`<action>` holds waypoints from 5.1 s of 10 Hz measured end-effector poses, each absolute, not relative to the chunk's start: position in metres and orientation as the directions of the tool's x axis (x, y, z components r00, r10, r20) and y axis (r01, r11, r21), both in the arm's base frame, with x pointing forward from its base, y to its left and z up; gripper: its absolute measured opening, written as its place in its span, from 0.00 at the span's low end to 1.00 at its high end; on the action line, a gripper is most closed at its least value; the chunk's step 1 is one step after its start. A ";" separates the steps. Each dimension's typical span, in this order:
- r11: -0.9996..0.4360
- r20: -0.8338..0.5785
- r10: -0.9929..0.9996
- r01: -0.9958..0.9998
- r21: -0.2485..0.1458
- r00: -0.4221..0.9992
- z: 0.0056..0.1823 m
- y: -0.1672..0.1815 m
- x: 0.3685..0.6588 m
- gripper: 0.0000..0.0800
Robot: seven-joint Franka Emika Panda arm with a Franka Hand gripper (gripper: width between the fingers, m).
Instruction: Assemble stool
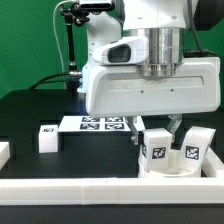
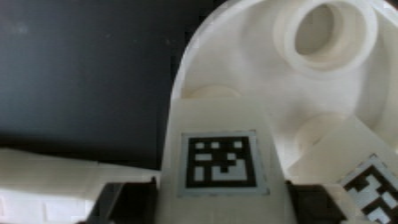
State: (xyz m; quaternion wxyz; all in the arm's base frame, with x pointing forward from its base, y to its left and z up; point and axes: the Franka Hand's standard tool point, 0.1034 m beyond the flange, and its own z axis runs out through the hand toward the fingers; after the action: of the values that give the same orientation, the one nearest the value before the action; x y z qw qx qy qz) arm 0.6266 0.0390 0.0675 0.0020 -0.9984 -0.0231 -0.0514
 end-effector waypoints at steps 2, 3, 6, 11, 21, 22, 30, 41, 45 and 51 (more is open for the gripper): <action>-0.995 0.102 -0.096 -0.095 -0.017 0.990 0.068 0.039 0.627 0.43; -0.987 0.101 -0.163 -0.161 -0.026 0.982 0.068 0.039 0.627 0.43; -0.902 0.104 -0.432 -0.425 -0.078 0.896 0.068 0.043 0.628 0.43; -0.580 0.060 -0.814 -0.804 -0.133 0.578 0.067 0.051 0.628 0.43; 0.167 -0.105 -0.982 -0.982 -0.092 -0.157 0.065 0.050 0.621 0.43; 0.193 -0.107 -0.977 -0.977 -0.087 -0.183 0.065 0.050 0.620 0.43; -0.243 -0.058 -0.966 -0.962 -0.125 0.252 0.087 0.010 0.604 0.81; -0.642 0.017 -0.764 -0.757 -0.120 0.645 0.086 -0.067 0.583 0.81; -0.951 0.056 -0.308 -0.308 -0.003 0.950 0.074 -0.071 0.578 0.81; -0.981 0.038 0.180 0.177 0.081 0.983 0.068 -0.082 0.573 0.81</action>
Offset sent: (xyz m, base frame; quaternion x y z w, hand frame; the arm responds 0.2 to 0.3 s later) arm -0.0008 -0.0050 -0.0014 0.0215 0.0119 0.2091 0.9776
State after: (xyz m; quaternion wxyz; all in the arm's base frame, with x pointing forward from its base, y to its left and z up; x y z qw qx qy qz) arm 0.5733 -0.0825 0.0678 -0.0386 -0.9950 -0.0897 -0.0224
